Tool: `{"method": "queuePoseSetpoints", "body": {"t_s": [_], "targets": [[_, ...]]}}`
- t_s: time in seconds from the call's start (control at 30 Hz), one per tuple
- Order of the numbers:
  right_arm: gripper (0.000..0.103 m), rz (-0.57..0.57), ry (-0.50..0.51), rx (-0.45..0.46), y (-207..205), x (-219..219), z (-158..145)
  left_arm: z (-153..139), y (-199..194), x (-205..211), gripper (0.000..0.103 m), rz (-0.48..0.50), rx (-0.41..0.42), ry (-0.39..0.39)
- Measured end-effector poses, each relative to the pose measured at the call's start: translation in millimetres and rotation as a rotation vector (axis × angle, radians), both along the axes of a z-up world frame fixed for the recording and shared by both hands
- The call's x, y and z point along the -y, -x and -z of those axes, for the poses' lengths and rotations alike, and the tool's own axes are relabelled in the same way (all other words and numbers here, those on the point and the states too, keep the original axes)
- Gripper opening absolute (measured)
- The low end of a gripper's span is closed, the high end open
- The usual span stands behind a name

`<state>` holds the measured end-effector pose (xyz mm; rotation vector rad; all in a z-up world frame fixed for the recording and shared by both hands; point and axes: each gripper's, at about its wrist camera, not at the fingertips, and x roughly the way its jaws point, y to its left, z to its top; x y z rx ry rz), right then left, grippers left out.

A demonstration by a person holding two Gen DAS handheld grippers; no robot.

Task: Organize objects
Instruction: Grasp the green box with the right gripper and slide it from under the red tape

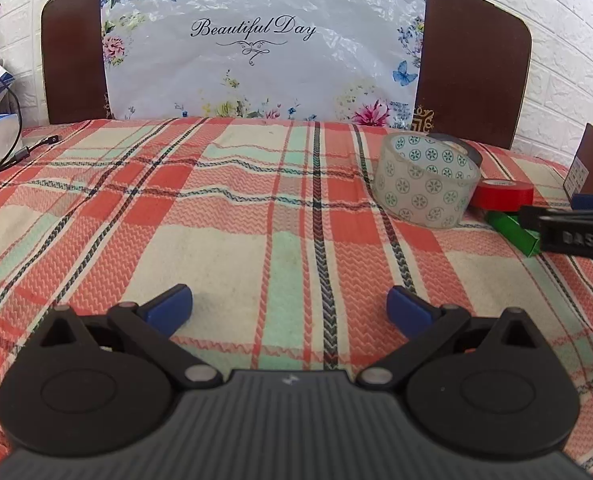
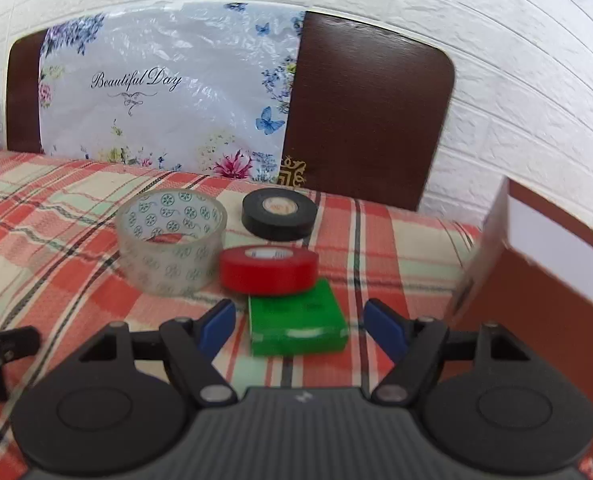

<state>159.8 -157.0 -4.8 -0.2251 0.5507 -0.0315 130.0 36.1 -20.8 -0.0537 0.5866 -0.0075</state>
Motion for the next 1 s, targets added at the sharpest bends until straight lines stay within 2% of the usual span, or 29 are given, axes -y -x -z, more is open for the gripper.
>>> {"method": "queuePoseSetpoints", "body": {"t_s": [0.1,0.13,0.2,0.27,0.43,0.53,0.63,0.73,0.87,1.0], "targets": [[0.086,-0.019,0.024,-0.047,-27,-2,6,0,0,-1,0.103,-0.002,0.004,0.008],[0.087,-0.023,0.026,-0.067,-35,-4,9,0,0,-1,0.103,-0.002,0.005,0.011],[0.082,-0.036,0.047,-0.108,-48,-9,17,0,0,-2,0.103,-0.004,0.008,0.019],[0.063,-0.069,0.033,-0.121,-54,-13,18,0,0,-3,0.103,-0.006,0.009,0.025],[0.062,-0.095,0.105,-0.107,-45,-23,17,-1,0,-4,0.103,-0.007,0.013,0.037],[0.061,-0.106,0.126,-0.057,-19,-26,13,-2,0,-4,0.103,-0.007,0.012,0.036],[0.061,-0.164,0.067,-0.034,22,-26,3,-1,0,-4,0.103,-0.007,0.012,0.036],[0.062,-0.255,0.014,-0.062,67,-31,-1,-1,0,-4,0.103,-0.008,0.012,0.036],[0.062,-0.331,-0.026,-0.153,113,-40,13,-1,0,-3,0.103,-0.008,0.011,0.034],[0.064,-0.327,0.019,-0.101,134,-44,17,-1,-2,-2,0.103,-0.007,0.007,0.026]]}}
